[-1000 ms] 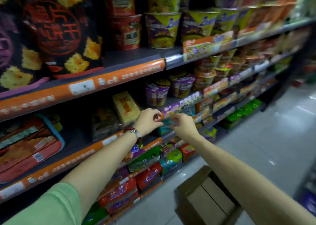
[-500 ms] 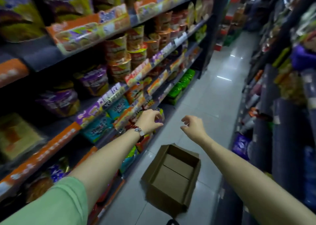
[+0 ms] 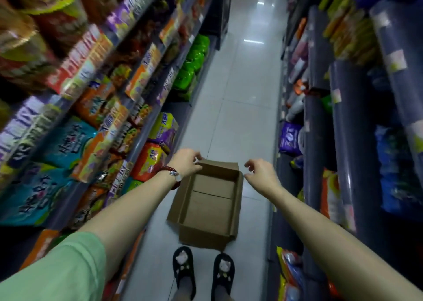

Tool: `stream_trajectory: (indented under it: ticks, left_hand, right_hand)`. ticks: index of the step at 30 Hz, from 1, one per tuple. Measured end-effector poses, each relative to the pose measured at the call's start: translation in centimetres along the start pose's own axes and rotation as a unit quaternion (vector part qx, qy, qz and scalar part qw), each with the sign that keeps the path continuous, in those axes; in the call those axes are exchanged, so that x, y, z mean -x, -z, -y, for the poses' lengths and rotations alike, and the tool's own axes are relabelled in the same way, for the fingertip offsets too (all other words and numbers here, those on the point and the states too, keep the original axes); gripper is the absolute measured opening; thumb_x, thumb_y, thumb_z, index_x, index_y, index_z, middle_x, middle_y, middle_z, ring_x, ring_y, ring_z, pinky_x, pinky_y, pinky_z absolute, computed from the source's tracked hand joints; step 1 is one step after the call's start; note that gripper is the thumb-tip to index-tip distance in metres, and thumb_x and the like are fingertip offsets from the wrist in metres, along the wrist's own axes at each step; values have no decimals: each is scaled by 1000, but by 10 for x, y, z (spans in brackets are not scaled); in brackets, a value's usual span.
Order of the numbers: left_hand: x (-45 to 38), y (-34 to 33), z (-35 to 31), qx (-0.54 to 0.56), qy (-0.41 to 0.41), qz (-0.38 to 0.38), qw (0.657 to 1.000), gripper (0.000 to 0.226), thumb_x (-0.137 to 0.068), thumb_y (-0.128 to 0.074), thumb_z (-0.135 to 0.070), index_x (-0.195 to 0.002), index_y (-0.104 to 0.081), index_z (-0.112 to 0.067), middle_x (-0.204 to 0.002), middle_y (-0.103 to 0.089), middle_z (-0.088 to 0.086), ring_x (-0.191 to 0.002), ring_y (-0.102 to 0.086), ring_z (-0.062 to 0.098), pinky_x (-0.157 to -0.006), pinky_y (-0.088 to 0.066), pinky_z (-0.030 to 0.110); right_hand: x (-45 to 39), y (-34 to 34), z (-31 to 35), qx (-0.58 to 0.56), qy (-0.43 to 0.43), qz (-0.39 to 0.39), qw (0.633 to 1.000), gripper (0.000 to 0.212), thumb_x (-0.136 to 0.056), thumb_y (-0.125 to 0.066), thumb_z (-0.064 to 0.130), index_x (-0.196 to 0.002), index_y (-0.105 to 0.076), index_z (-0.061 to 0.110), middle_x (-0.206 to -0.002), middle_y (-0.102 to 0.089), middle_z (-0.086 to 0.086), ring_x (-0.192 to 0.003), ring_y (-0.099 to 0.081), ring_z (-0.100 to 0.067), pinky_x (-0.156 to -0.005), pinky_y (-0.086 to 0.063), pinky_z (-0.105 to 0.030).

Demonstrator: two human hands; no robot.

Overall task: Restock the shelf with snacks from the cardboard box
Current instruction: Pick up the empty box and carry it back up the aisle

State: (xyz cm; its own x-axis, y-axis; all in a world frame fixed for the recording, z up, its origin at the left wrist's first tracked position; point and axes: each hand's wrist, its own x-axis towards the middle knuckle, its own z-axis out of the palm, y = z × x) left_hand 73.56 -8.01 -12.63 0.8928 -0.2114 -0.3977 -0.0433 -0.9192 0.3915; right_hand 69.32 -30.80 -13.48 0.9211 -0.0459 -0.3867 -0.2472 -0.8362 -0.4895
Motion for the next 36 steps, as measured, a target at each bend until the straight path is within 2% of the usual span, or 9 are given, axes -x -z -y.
stream_trajectory:
  ticks: [6,16,22,26,29,30,32,34,36]
  left_hand:
    - [-64,-76,45,-29,-17,65,997,34,-86,-64,-25,-116,-61,-10,-116,-62,11,-111,-57,27,-92,-47,33]
    - [-161,-268,171,-18,69,91,993,41,-87,-64,-27,-124,-54,-13,-123,-53,11,-113,-54,25,-97,-46,34]
    - [-201,-377,240,-21,148,89,985,73,-86,-65,-31,-145,-27,-14,-146,-34,16,-133,-38,34,-106,-41,43]
    - [-222,-431,277,13,196,75,978,95,-80,-70,-38,-150,-9,-17,-151,-25,16,-136,-31,36,-109,-38,46]
    - [-234,-460,298,75,239,79,965,106,-75,-74,-43,-150,-1,-25,-151,-26,18,-134,-36,40,-105,-41,51]
    - [-237,-468,304,99,251,80,960,106,-75,-74,-43,-150,-1,-26,-150,-29,19,-131,-40,40,-103,-43,51]
    - [-238,-477,308,145,256,87,952,96,-80,-71,-36,-150,-6,-25,-144,-42,19,-123,-50,39,-100,-47,46]
    - [-235,-484,306,172,243,75,952,75,-89,-61,-20,-150,-16,-26,-135,-53,16,-116,-57,36,-95,-48,39]
    - [-233,-487,301,177,232,58,955,61,-94,-49,-9,-148,-24,-25,-133,-56,14,-114,-57,34,-94,-46,34]
  right_hand:
    - [-44,-76,-43,7,-42,36,998,26,-89,-59,11,-115,-61,11,-108,-64,-6,-91,-57,-18,-76,-45,-26]
    - [-139,-271,-150,22,-92,58,994,37,-87,-63,17,-124,-55,15,-120,-58,-5,-107,-57,-19,-89,-48,-28]
    - [-186,-379,-212,34,-135,67,988,65,-87,-63,18,-143,-31,16,-139,-43,-12,-125,-46,-28,-101,-45,-37]
    - [-212,-435,-245,63,-173,23,983,87,-86,-65,20,-150,-7,14,-150,-29,-16,-133,-36,-35,-105,-40,-44]
    - [-225,-465,-261,28,-229,-14,973,95,-87,-65,21,-150,5,10,-155,-17,-19,-136,-31,-42,-104,-40,-48]
    - [-228,-471,-265,5,-244,-27,969,95,-87,-64,18,-150,6,11,-153,-22,-20,-131,-38,-42,-98,-45,-47]
    - [-230,-478,-268,-31,-257,-58,964,87,-88,-60,7,-150,0,11,-131,-49,-23,-101,-58,-36,-73,-51,-39]
    - [-232,-478,-269,-35,-261,-71,962,75,-87,-53,-5,-148,-11,10,-99,-61,-20,-75,-55,-28,-61,-43,-34]
    - [-232,-475,-269,-29,-260,-75,962,69,-86,-49,-8,-145,-18,11,-83,-57,-14,-70,-52,-27,-61,-42,-34]
